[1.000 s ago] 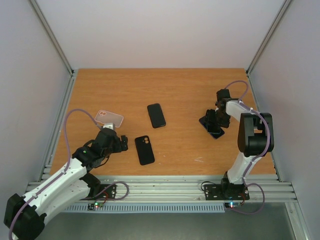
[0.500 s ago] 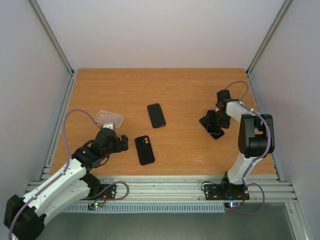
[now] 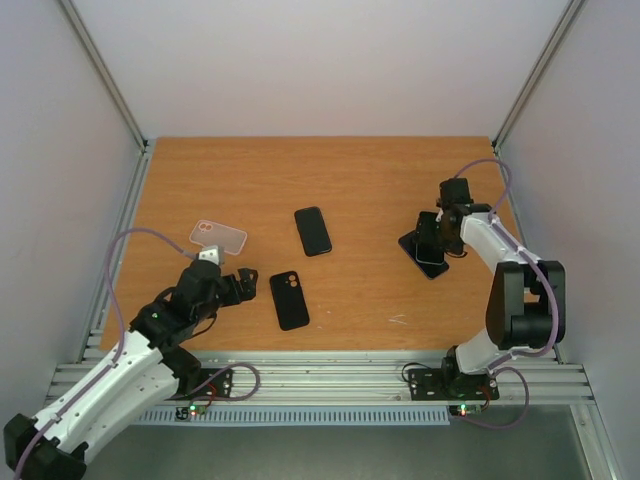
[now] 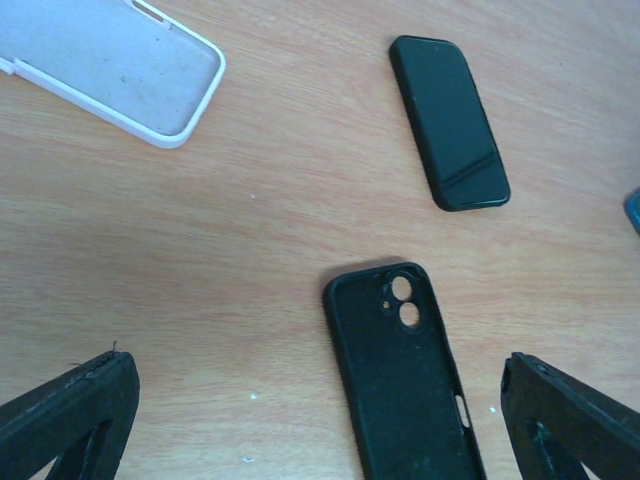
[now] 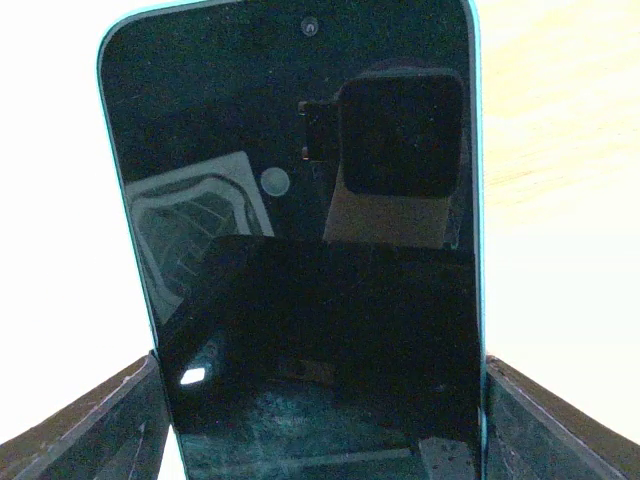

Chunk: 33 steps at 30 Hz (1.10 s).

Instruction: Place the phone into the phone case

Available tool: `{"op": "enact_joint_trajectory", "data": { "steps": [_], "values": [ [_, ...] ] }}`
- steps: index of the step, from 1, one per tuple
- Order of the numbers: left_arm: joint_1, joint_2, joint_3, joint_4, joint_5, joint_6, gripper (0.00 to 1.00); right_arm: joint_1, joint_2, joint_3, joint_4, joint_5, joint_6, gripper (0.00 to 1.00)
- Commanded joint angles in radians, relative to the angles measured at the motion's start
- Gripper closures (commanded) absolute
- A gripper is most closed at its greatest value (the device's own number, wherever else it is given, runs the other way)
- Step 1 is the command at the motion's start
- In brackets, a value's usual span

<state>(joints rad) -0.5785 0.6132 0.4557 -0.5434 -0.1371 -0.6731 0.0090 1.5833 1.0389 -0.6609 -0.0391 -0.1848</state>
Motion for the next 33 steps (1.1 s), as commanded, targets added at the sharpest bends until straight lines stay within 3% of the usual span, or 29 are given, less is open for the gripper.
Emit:
{"op": "enact_joint_trajectory", "data": {
  "steps": [1, 11, 21, 33],
  "values": [
    [0.0, -0.021, 0.018, 0.019, 0.057, -0.052, 0.01, 0.052, -0.063, -0.027, 0.025, -0.059, 0.017, 0.48],
    [-0.001, 0.039, 0.011, 0.211, 0.276, -0.151, 0.01, 0.226, -0.21, -0.158, 0.139, -0.173, 0.093, 0.51],
    [-0.001, 0.208, -0.006, 0.496, 0.427, -0.215, 0.01, 0.462, -0.381, -0.311, 0.344, -0.211, 0.296, 0.51],
    [-0.037, 0.46, -0.015, 0.839, 0.518, -0.264, 0.05, 0.737, -0.335, -0.3, 0.474, -0.099, 0.39, 0.51]
  ]
}}
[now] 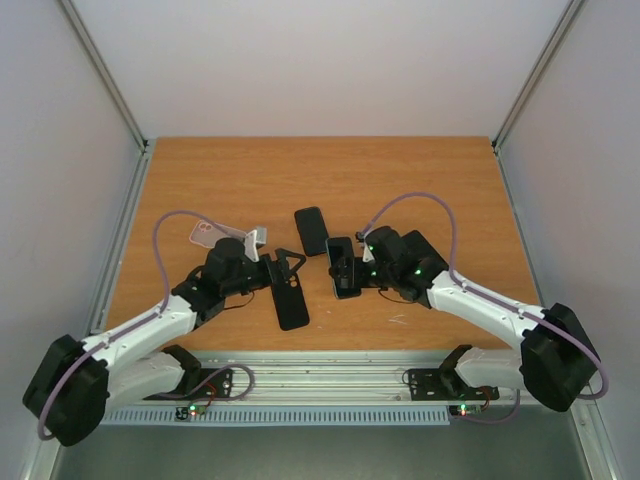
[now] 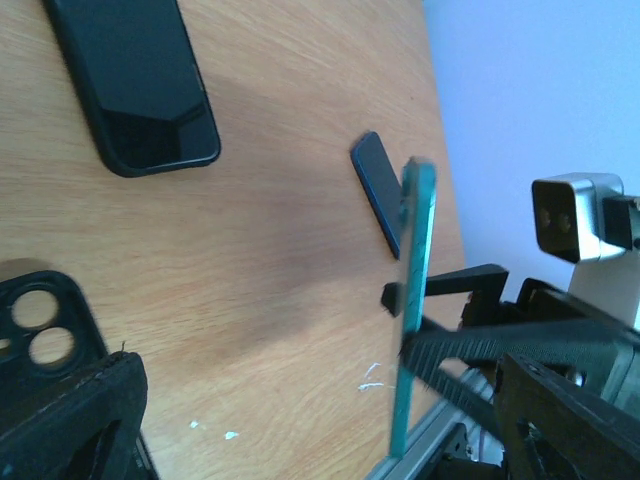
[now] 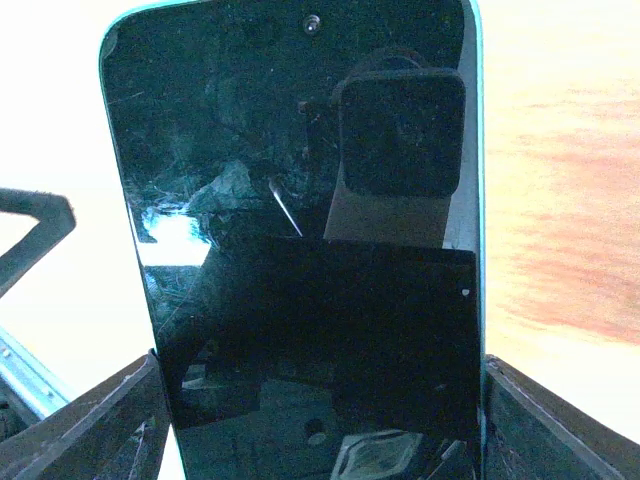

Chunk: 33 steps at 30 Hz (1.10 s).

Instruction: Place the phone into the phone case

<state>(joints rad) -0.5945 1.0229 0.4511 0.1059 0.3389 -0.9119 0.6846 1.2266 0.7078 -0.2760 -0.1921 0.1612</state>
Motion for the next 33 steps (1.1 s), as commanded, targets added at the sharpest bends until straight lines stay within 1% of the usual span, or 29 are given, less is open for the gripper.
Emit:
{"op": "enact_joint_trajectory", "data": {
  "steps": [1, 4, 10, 12, 14, 16, 21, 25, 27, 30, 32, 33],
  "values": [
    [-0.029, 0.067, -0.011, 0.211, 0.042, -0.03, 0.05, 0.077, 0.029, 0.038, 0.093, 0.063, 0.046, 0.51],
    [-0.053, 0.107, -0.01, 0.234, 0.021, -0.034, 0.06, 0.118, 0.056, 0.063, 0.096, 0.088, 0.051, 0.51],
    [-0.064, 0.161, -0.063, 0.362, -0.004, -0.088, 0.21, 0.17, 0.081, 0.083, 0.121, 0.117, 0.068, 0.51],
    [-0.068, 0.181, -0.069, 0.384, 0.002, -0.096, 0.27, 0.178, 0.087, 0.085, 0.132, 0.117, 0.077, 0.51],
    [-0.078, 0.201, -0.08, 0.425, 0.004, -0.109, 0.37, 0.187, 0.098, 0.086, 0.147, 0.116, 0.082, 0.51],
    [-0.09, 0.225, -0.082, 0.454, 0.008, -0.117, 0.45, 0.193, 0.104, 0.087, 0.159, 0.112, 0.086, 0.51],
    [-0.096, 0.272, -0.087, 0.535, 0.028, -0.133, 0.57, 0.206, 0.12, 0.089, 0.184, 0.094, 0.084, 0.51],
    [-0.096, 0.295, -0.093, 0.572, 0.038, -0.147, 0.73, 0.211, 0.125, 0.088, 0.203, 0.081, 0.08, 0.51],
    [-0.096, 0.293, -0.096, 0.581, 0.039, -0.147, 0.83, 0.211, 0.122, 0.083, 0.215, 0.072, 0.075, 0.49],
    [-0.095, 0.277, -0.105, 0.577, 0.038, -0.136, 0.94, 0.212, 0.111, 0.068, 0.235, 0.061, 0.07, 0.43],
    [-0.095, 0.254, -0.112, 0.569, 0.031, -0.124, 0.99, 0.211, 0.102, 0.065, 0.233, 0.056, 0.052, 0.37],
    [-0.096, 0.24, -0.116, 0.559, 0.027, -0.114, 0.99, 0.211, 0.096, 0.066, 0.23, 0.053, 0.042, 0.33]
  ]
}}
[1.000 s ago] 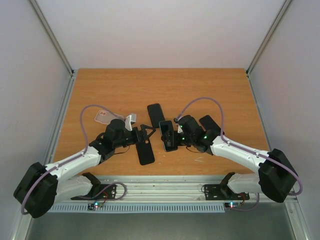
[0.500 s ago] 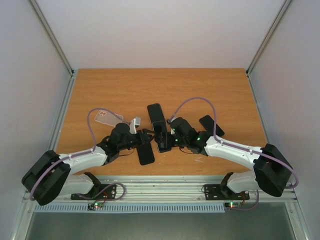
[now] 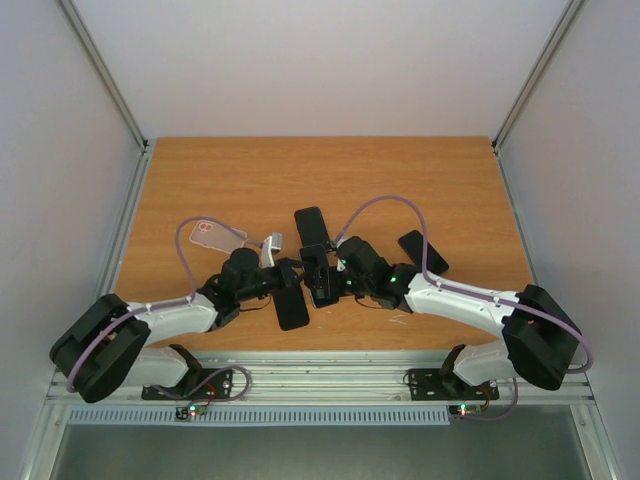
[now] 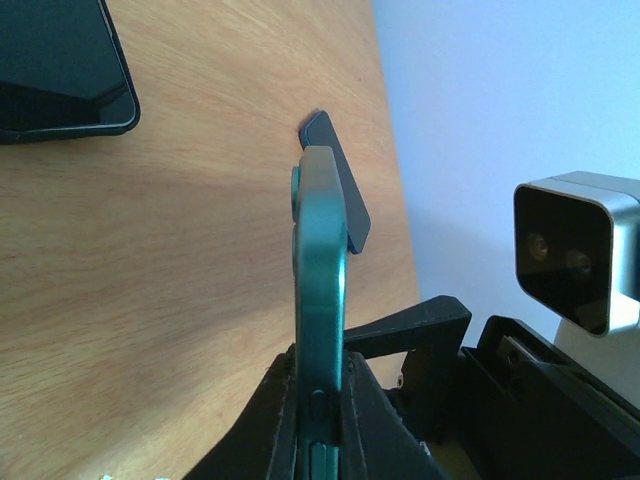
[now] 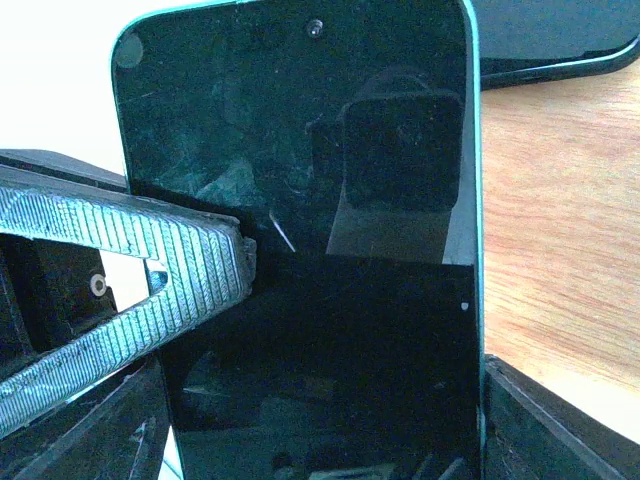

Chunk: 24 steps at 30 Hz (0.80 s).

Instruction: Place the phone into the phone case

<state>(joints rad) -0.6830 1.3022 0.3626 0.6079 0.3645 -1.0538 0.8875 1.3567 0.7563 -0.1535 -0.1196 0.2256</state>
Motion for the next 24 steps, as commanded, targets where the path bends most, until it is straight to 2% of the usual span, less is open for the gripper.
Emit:
{"op": "enact_joint_trajectory", "data": {
  "steps": [1, 6, 10, 13, 16, 19, 24],
  "values": [
    [-0.007, -0.058, -0.029, 0.042, -0.007, 0.036, 0.99, 0.008, -0.041, 0.015, 0.106, -0.023, -0.033, 0.29],
    [-0.002, -0.16, -0.04, -0.051, -0.037, 0.088, 1.0, -0.002, -0.093, -0.004, 0.093, -0.046, -0.087, 0.11],
    [0.025, -0.246, -0.057, -0.096, -0.036, 0.105, 0.99, -0.015, -0.147, -0.017, 0.08, -0.089, -0.136, 0.02],
    [0.05, -0.312, -0.073, -0.102, -0.003, 0.112, 1.0, -0.032, -0.186, -0.041, 0.096, -0.145, -0.165, 0.01],
    [0.08, -0.367, -0.098, -0.034, 0.063, 0.09, 1.0, -0.066, -0.219, -0.075, 0.144, -0.245, -0.167, 0.02],
    [0.097, -0.422, -0.099, -0.006, 0.123, 0.074, 1.0, -0.119, -0.238, -0.112, 0.227, -0.357, -0.142, 0.05],
    [0.101, -0.515, -0.103, 0.027, 0.175, 0.05, 1.0, -0.131, -0.245, -0.138, 0.328, -0.471, -0.117, 0.12]
  ]
}}
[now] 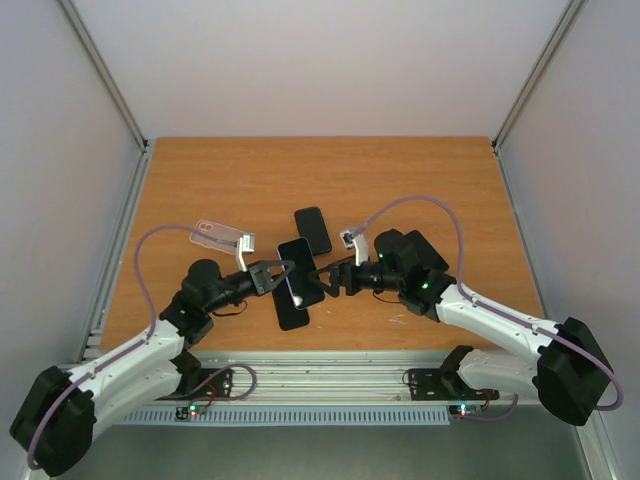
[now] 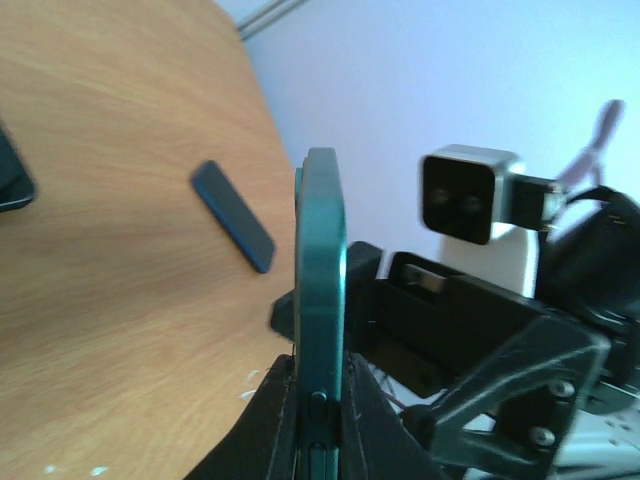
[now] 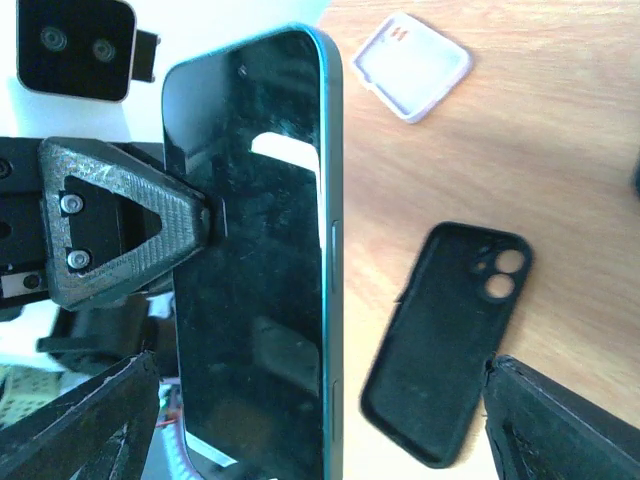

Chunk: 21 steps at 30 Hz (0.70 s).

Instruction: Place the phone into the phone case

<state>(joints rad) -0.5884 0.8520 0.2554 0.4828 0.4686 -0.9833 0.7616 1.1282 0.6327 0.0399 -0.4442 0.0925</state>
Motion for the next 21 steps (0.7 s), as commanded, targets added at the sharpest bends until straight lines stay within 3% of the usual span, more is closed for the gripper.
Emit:
{"op": "enact_joint_trajectory", "data": {
  "steps": [1, 9, 21],
  "values": [
    [0.006, -0.082, 0.004, 0.155, 0.078, -0.022, 1.0, -0.007, -0.014, -0.019, 0.157, -0.168, 0.022, 0.14],
    [0.006, -0.156, -0.006, 0.178, 0.105, -0.039, 1.0, -0.01, 0.0, -0.036, 0.314, -0.3, 0.08, 0.42],
    [0.006, -0.094, -0.039, 0.369, 0.145, -0.098, 0.99, -0.009, 0.039, -0.036, 0.411, -0.367, 0.123, 0.89]
  ]
}}
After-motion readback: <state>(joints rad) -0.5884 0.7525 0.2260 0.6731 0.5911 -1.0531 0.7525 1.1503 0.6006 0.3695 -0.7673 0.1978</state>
